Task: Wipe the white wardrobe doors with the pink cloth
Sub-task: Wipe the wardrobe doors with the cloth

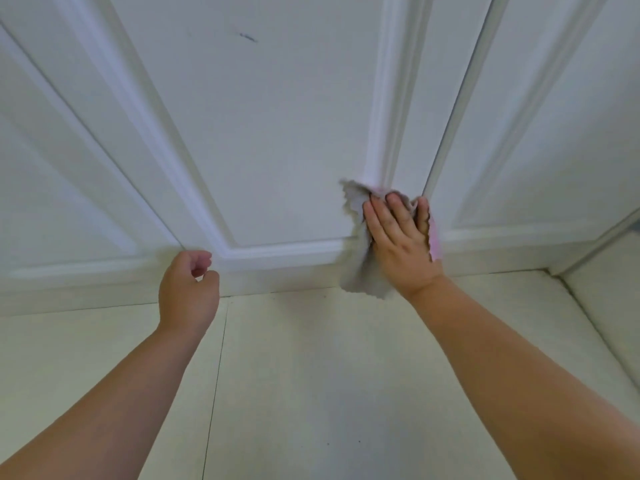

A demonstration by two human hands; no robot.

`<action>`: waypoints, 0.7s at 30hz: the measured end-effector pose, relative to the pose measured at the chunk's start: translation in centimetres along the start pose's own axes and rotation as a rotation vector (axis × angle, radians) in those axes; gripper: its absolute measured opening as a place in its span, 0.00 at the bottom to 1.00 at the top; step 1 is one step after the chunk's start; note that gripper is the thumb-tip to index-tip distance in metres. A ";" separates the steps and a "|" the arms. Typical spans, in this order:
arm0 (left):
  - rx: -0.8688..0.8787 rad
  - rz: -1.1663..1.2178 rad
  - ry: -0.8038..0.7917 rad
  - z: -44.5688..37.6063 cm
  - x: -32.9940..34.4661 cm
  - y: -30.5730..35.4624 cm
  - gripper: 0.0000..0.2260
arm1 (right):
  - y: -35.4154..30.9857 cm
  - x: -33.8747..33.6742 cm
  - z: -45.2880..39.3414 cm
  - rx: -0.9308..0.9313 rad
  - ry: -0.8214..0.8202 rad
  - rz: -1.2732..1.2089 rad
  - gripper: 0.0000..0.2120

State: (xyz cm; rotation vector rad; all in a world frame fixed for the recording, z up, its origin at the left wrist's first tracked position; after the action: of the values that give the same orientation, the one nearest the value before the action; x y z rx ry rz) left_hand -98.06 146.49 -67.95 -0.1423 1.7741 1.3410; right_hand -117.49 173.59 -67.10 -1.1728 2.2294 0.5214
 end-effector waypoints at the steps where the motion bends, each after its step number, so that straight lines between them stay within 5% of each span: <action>1: -0.004 0.013 0.003 -0.1 -0.1 0.0 0.13 | -0.1 0.5 0.5 0.026 -0.041 -0.008 0.28; 6: -0.041 0.005 -0.014 0.1 0.6 -1.2 0.14 | -1.4 0.3 -0.5 0.183 0.090 -0.010 0.26; 14: 0.021 0.056 0.020 -1.3 -0.5 0.2 0.15 | 1.9 -8.0 -11.3 0.352 0.642 -0.023 0.19; 21: 0.044 0.114 0.110 -1.5 -0.6 2.9 0.13 | -0.6 -2.0 -4.1 0.513 0.369 -0.106 0.23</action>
State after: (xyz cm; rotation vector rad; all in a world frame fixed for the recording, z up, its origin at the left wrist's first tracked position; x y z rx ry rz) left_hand -100.16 146.24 -65.36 -0.0932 1.9274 1.3961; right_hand -117.30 172.20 -62.69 -1.1607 2.3767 -0.3265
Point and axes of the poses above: each hand's wrist, its own z-axis away from the middle knuckle, its own x-axis out of the palm, y = z × x, the point moved 9 cm from there along -z, towards the middle knuckle, and after that the axes turned 11 degrees about -z, right-handed, at the moved point
